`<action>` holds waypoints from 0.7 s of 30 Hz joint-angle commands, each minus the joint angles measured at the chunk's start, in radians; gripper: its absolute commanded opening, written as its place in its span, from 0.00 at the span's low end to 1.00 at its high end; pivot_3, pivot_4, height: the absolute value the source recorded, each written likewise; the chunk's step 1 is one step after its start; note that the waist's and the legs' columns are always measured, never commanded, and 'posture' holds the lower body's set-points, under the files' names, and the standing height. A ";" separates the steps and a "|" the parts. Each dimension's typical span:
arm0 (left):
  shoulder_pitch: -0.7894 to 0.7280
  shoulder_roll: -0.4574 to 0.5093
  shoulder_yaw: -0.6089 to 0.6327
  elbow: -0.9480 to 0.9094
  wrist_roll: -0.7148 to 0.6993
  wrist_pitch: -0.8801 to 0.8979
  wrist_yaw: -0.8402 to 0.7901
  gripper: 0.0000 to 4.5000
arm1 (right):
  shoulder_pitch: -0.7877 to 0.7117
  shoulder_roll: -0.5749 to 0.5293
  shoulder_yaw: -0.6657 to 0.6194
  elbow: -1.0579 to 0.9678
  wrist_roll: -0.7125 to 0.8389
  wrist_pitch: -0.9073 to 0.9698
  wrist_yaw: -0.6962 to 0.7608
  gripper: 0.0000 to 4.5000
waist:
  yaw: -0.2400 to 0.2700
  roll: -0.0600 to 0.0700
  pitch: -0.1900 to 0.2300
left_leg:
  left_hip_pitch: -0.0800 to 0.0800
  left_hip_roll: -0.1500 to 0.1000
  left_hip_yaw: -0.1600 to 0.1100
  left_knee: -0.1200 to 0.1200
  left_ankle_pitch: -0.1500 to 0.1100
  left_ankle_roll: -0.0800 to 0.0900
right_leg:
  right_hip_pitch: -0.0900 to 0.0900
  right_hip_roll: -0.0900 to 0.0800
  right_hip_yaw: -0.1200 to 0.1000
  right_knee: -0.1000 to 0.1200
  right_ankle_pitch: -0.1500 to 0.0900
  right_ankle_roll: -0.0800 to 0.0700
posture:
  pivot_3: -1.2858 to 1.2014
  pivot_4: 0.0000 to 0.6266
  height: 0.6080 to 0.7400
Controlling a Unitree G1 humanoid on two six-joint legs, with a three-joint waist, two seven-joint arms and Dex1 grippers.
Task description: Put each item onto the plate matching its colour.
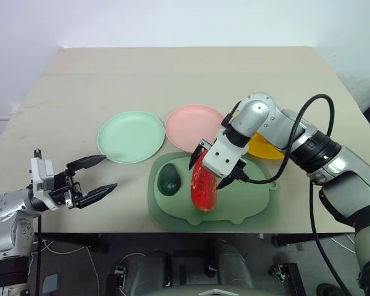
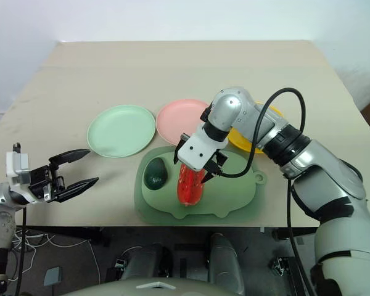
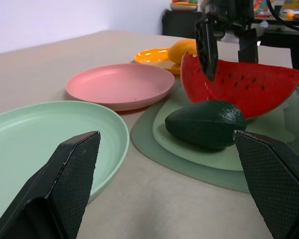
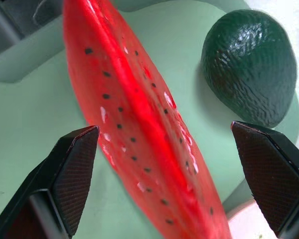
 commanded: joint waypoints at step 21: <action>0.037 0.000 0.028 -0.069 -0.019 -0.013 0.039 1.00 | 0.117 0.116 -0.011 0.082 -0.179 0.011 0.001 0.79 | -0.005 -0.003 -0.002 | 0.002 0.002 0.001 0.000 0.000 0.000 | 0.001 0.002 0.000 0.000 0.000 -0.001 | 0.52 0.24 0.97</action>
